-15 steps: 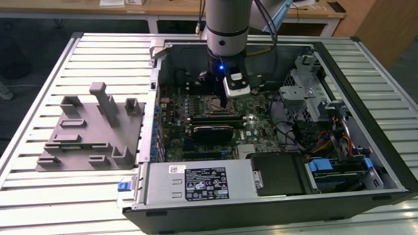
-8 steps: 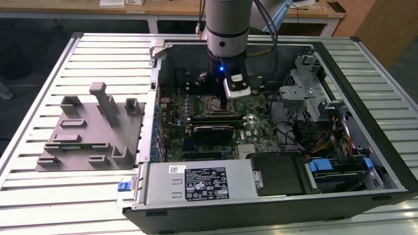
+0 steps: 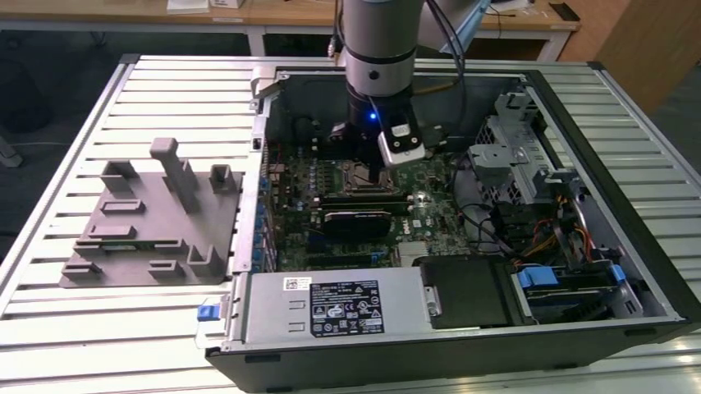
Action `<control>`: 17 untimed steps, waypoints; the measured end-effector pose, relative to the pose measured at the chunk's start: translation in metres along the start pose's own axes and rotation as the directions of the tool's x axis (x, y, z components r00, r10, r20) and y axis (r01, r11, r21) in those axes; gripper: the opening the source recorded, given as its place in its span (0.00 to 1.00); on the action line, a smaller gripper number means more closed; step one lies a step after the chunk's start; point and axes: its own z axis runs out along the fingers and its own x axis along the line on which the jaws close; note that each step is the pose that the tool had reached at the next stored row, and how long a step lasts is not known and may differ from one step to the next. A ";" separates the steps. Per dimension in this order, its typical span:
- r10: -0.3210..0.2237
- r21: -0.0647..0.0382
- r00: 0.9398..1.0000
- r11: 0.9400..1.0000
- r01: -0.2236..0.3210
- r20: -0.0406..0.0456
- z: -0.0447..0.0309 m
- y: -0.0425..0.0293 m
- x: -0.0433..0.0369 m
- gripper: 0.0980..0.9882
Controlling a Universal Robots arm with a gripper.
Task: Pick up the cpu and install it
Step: 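Install the second cpu locking lever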
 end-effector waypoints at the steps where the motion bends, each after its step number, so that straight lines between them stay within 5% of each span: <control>1: -0.006 0.000 1.000 1.000 0.006 0.000 0.0000 -0.0004 0.0003 0.01; 10: -0.016 0.001 1.000 1.000 0.016 -0.004 0.0004 -0.0019 0.0009 0.01; 13: -0.014 0.010 0.999 1.000 0.015 -0.036 0.0018 -0.0020 0.0008 0.01; 17: -0.012 0.027 0.995 1.000 0.015 -0.097 0.0032 -0.0020 0.0006 0.01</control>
